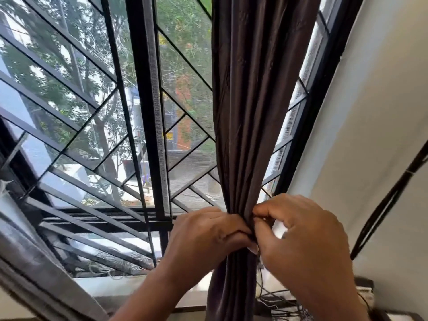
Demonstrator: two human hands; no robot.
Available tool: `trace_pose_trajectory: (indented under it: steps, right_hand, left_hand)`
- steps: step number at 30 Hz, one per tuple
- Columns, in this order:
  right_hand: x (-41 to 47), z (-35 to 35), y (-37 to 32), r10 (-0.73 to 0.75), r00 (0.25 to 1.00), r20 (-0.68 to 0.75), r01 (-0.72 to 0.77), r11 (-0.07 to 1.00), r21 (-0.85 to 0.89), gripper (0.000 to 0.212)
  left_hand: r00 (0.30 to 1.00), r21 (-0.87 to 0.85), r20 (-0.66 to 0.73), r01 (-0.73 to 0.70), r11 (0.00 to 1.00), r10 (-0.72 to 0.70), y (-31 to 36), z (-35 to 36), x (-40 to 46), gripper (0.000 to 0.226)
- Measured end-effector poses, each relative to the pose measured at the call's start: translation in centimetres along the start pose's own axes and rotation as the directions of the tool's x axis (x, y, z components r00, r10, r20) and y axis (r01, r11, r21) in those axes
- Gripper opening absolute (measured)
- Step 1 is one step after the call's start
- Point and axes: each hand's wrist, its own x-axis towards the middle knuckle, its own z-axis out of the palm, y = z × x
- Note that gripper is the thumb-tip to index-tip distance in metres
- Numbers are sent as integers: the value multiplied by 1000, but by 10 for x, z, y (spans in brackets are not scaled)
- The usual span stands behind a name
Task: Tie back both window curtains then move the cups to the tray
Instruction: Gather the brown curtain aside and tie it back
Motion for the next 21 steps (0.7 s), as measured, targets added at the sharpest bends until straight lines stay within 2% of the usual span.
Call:
trace_pose_trajectory:
  steps: [3, 6, 8, 10, 11, 12, 13, 14, 16, 18, 20, 21]
  right_hand:
    - [-20, 10, 1, -60, 986, -153, 49, 996, -72, 9]
    - [-39, 25, 8, -41, 949, -312, 40, 999, -8, 11]
    - [-53, 34, 11, 27, 931, -363, 36, 985, 166, 12]
    - [-63, 39, 7, 249, 904, -347, -70, 888, 455, 20]
    - [-67, 41, 5, 435, 861, -264, -176, 742, 647, 28]
    - [-69, 43, 5, 595, 797, -108, -275, 515, 812, 32]
    - [-71, 43, 8, 672, 737, 69, -345, 287, 893, 27]
    - [-70, 40, 9, 679, 696, 233, -404, 102, 909, 22]
    - [-65, 30, 16, 585, 634, 506, -502, -186, 844, 35]
    - [-60, 21, 17, 460, 609, 647, -511, -396, 763, 15]
    - [-58, 17, 15, 395, 616, 681, -477, -501, 722, 13]
    - [-60, 19, 15, 408, 616, 674, -459, -509, 728, 16]
  left_hand:
    - [994, 20, -69, 82, 996, -80, 13, 10, 1, 24]
    - [983, -88, -108, 141, 986, -150, 19, 18, -7, 23]
    - [983, -152, -113, 124, 981, -142, 19, 19, -14, 20]
    - [987, -168, -150, 34, 985, -60, 21, 21, -21, 16]
    - [985, -146, -168, -59, 987, 34, 22, 20, -24, 13]
    - [974, -119, -176, -166, 979, 144, 24, 20, -27, 10]
    - [957, -93, -177, -250, 964, 231, 26, 20, -29, 8]
    - [944, -68, -178, -292, 954, 277, 28, 19, -30, 11]
    - [933, -44, -189, -320, 947, 306, 30, 18, -29, 21]
    - [931, -92, -177, -339, 936, 320, 31, 17, -27, 27]
    - [949, -185, -161, -297, 937, 270, 32, 17, -25, 24]
    - [967, -222, -156, -234, 947, 202, 32, 16, -25, 22]
